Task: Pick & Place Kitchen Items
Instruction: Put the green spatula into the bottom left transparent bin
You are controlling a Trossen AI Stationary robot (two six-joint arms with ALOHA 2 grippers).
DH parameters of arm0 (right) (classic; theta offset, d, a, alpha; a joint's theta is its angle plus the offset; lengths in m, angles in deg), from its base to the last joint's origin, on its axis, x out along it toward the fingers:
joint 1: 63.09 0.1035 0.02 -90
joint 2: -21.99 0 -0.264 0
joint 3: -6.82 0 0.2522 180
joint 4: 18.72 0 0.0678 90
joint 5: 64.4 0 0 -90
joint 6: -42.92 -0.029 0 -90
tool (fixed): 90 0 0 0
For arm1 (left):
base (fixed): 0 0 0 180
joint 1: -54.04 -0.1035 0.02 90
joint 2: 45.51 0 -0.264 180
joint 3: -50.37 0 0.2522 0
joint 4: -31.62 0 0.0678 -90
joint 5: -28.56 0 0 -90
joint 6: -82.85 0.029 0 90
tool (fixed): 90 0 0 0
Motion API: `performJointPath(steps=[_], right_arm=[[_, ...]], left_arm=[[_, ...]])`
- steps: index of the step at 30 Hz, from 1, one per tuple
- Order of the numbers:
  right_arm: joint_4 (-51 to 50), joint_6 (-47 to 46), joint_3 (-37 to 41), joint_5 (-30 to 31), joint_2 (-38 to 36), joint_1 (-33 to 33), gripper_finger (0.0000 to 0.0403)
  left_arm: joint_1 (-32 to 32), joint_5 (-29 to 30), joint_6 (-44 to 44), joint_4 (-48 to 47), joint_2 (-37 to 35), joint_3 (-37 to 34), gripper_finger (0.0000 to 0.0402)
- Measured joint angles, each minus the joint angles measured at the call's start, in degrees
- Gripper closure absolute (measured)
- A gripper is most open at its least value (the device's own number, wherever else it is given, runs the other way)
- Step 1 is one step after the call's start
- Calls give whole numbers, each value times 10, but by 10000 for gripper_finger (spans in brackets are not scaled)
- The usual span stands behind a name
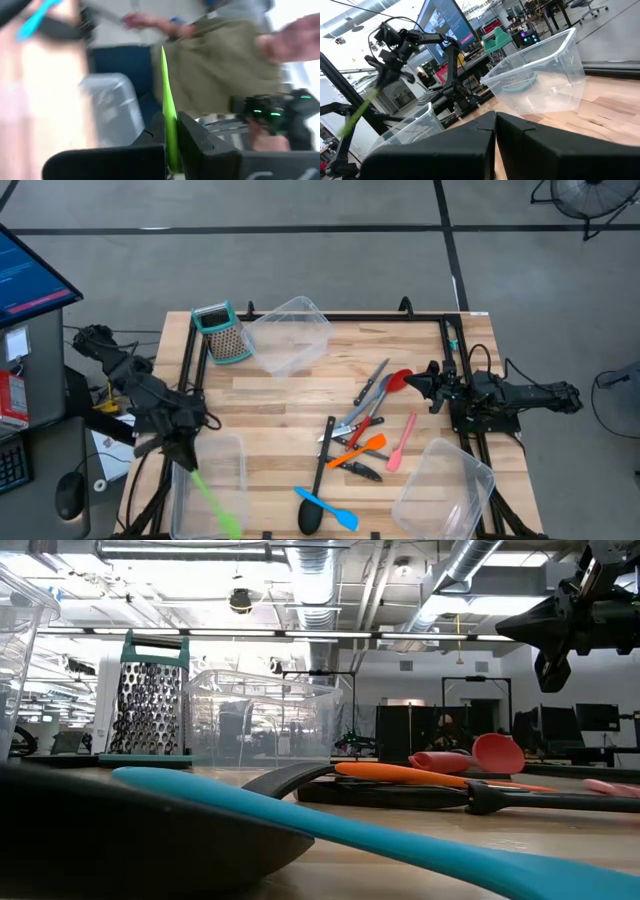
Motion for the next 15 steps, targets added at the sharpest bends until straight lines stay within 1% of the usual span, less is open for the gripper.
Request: performJointPath(steps=[4,7,10,15], right_arm=[[0,0,0,0,0,0,393],[0,0,0,0,0,0,393],[0,0,0,0,0,0,393],[0,0,0,0,0,0,393]], left_arm=[[0,15,-4,-100,1,0,400],[0,21,-21,-156,1,0,400],[0,21,-29,-182,1,0,400],[0,21,-31,-183,-4,0,400]])
